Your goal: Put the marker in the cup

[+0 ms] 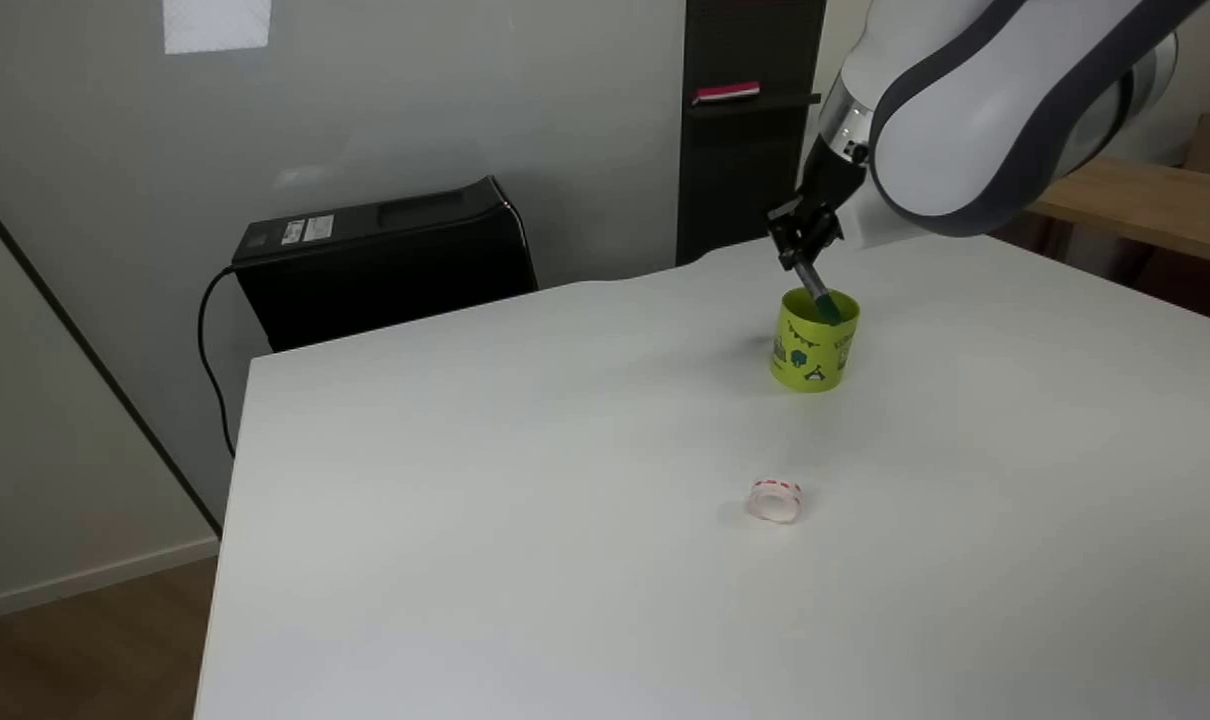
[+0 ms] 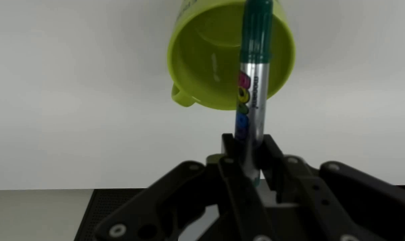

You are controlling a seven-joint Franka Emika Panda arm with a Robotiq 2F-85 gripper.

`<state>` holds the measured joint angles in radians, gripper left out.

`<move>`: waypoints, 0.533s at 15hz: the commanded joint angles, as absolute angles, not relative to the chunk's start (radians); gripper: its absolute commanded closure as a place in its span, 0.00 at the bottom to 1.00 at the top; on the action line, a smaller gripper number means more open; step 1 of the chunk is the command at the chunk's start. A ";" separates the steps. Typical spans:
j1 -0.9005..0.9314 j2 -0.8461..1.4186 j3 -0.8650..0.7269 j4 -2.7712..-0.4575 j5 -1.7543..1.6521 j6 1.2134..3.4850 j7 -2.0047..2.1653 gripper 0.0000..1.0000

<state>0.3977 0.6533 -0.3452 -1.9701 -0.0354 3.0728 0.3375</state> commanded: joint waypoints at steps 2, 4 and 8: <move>0.483 0.664 -0.415 -1.980 -0.017 3.094 0.387 0.94; 0.481 0.659 -0.405 -1.968 -0.005 3.063 0.379 0.94; 0.449 0.669 -0.378 -1.925 0.007 2.998 0.377 0.94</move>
